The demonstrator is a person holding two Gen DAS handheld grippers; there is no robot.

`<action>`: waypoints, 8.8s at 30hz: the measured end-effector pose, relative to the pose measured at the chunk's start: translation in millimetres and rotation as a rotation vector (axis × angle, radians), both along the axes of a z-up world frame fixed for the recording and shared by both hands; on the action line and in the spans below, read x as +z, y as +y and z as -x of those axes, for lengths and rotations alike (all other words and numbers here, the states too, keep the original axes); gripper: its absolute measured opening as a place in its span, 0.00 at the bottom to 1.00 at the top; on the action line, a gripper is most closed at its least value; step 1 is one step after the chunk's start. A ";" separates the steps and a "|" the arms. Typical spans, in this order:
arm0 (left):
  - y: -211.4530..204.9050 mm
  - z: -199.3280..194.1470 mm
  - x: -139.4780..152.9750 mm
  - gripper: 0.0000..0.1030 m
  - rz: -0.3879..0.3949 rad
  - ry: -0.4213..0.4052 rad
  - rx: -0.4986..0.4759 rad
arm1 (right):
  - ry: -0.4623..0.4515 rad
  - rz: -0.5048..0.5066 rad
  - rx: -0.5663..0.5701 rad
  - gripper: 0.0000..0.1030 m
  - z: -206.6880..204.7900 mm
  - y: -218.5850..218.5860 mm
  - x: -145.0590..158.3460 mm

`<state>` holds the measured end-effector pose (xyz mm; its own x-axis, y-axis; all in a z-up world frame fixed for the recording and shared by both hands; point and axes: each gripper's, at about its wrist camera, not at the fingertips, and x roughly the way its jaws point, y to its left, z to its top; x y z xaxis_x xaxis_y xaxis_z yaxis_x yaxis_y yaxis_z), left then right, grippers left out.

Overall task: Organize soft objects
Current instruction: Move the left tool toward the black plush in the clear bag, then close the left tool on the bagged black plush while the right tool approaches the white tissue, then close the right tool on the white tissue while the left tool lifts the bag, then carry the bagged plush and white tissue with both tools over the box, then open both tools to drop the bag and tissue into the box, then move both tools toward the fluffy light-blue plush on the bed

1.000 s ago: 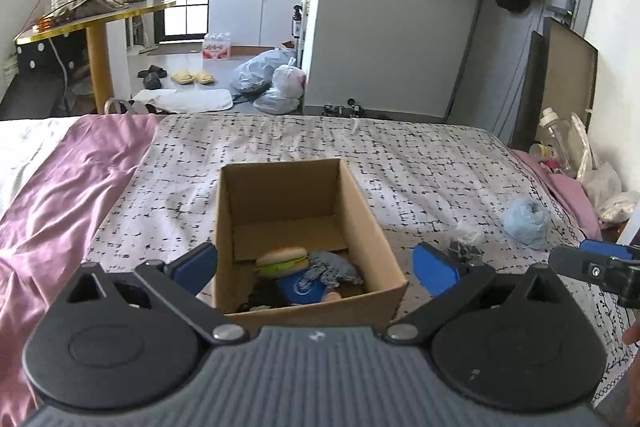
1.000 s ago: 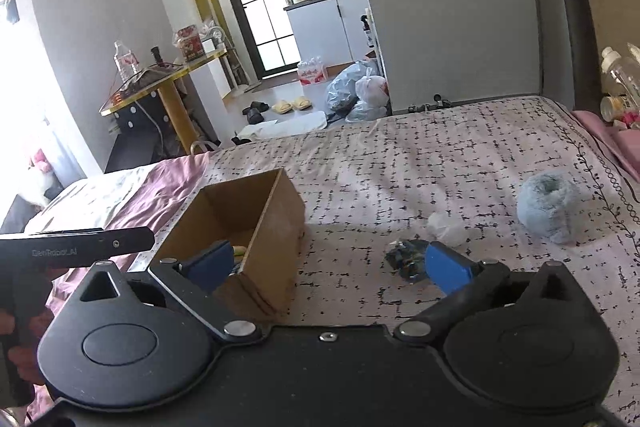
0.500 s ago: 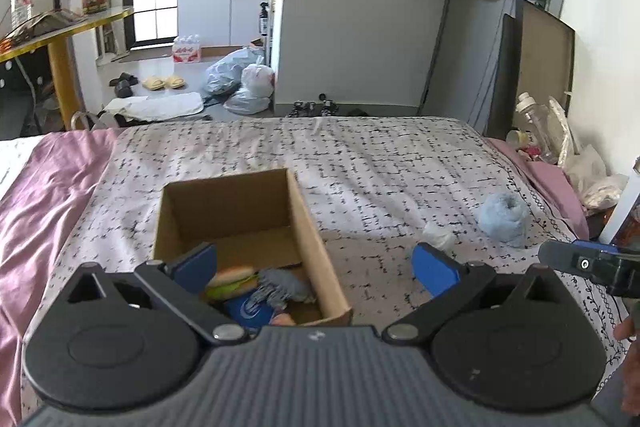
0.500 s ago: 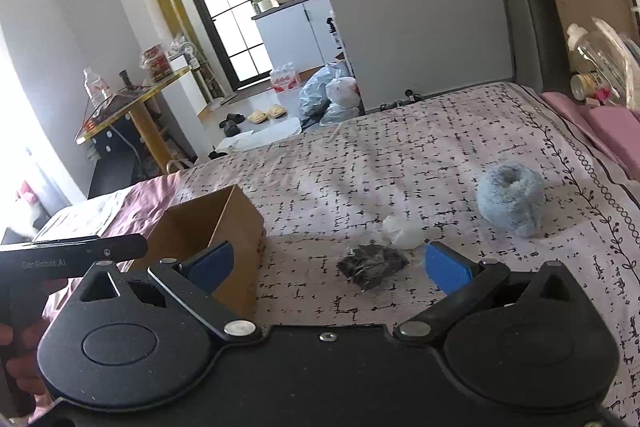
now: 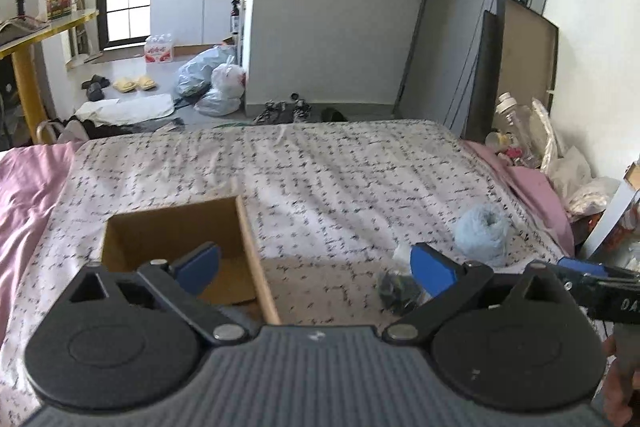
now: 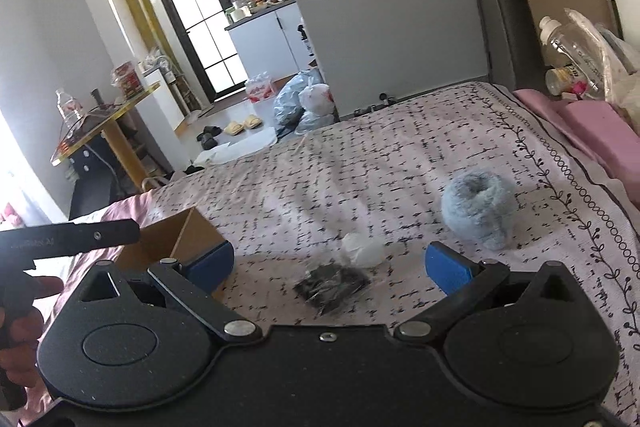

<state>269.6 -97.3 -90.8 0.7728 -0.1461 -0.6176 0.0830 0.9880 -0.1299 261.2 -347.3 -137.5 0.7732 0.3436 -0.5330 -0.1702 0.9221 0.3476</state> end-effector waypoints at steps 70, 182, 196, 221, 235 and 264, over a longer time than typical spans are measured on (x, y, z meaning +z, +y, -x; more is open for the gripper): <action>-63.6 -113.7 -104.9 0.19 0.001 0.260 -0.056 | 0.223 0.000 0.070 0.74 -126.6 16.0 -91.4; 151.9 -25.3 -31.8 0.35 0.131 0.074 0.221 | 0.092 0.196 0.207 0.60 -30.5 178.0 23.6; 120.1 0.7 -11.2 0.60 0.055 0.095 0.198 | 0.101 0.110 0.149 0.72 -14.4 128.8 33.4; 40.3 48.8 28.7 1.00 -0.126 0.056 0.051 | 0.034 0.028 0.196 1.00 6.0 62.9 62.1; 5.5 30.1 21.8 1.00 -0.102 0.084 -0.020 | 0.059 -0.005 0.117 1.00 5.7 17.9 42.6; -87.5 -84.6 -26.4 1.00 -0.117 0.142 -0.116 | 0.164 -0.044 -0.142 0.62 -68.3 -86.6 -27.9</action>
<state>354.2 -184.8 -117.2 0.6593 -0.1497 -0.7368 0.1861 0.9820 -0.0330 329.4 -433.9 -165.5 0.7199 0.2626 -0.6425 0.0228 0.9162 0.4000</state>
